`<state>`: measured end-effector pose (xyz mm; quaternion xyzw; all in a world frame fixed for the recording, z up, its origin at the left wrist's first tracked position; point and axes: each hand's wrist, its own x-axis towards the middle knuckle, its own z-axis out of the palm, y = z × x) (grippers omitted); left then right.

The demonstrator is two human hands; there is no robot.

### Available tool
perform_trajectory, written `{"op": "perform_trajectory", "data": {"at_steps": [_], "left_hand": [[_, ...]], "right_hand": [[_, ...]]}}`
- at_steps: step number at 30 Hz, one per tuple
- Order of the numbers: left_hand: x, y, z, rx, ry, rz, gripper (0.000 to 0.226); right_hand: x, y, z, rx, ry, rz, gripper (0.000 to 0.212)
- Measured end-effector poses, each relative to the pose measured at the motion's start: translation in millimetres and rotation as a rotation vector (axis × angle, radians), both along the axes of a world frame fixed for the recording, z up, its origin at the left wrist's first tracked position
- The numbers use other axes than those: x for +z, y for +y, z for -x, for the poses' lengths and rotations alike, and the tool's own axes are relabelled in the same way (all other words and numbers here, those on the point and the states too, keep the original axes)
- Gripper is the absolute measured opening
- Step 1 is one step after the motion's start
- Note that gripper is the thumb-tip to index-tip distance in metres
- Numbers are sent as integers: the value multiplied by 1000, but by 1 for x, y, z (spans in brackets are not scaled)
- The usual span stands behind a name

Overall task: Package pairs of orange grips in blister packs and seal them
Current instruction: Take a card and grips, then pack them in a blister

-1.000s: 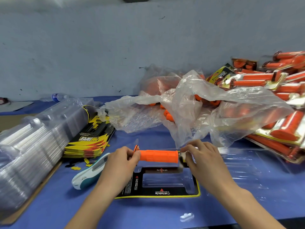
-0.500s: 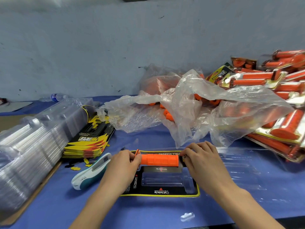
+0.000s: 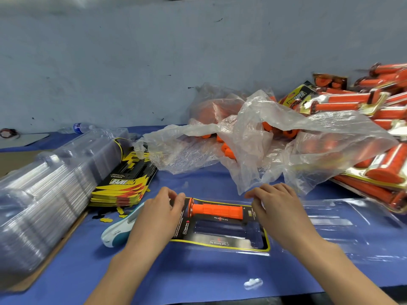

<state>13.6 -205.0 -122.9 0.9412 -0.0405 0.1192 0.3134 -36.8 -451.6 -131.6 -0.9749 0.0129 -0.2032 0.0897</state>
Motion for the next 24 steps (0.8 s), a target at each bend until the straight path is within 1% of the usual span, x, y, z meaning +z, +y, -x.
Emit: {"op": "perform_trajectory", "data": {"at_steps": [5,9,11,14,16,17,19,20,21,23,24], "left_hand": [[1,13,-3,16,-40,-7,24],[6,16,0,-15,-150,10,26],[11,14,3,-27,-187,4,29],[22,-1,12,-83,-249,22,31],[30,-24,18,-184,-280,57,30],[35,-41,20,-255,-282,73,29],[43,-82,15,-396,-253,103,23],[46,-106,7,-460,-218,127,21],[49,-132,-5,-508,-178,143,22],[52,-187,-35,-554,-124,88,29],[51,-215,-54,-554,-97,72,31]], "right_hand": [[4,0,-2,-5,-1,-35,28],[14,-2,-5,-7,0,-133,28],[22,-5,-7,0,3,-239,28],[40,-13,-13,-4,3,-547,29],[52,-22,-18,-37,0,-763,30],[57,-27,-22,-52,0,-905,30],[67,-39,-30,-77,20,-1281,26],[72,-46,-34,-78,33,-1476,22],[76,-55,-38,-62,30,-1627,19],[85,-75,-48,-52,-23,-1794,16],[88,-86,-54,-66,-59,-1827,14]]}}
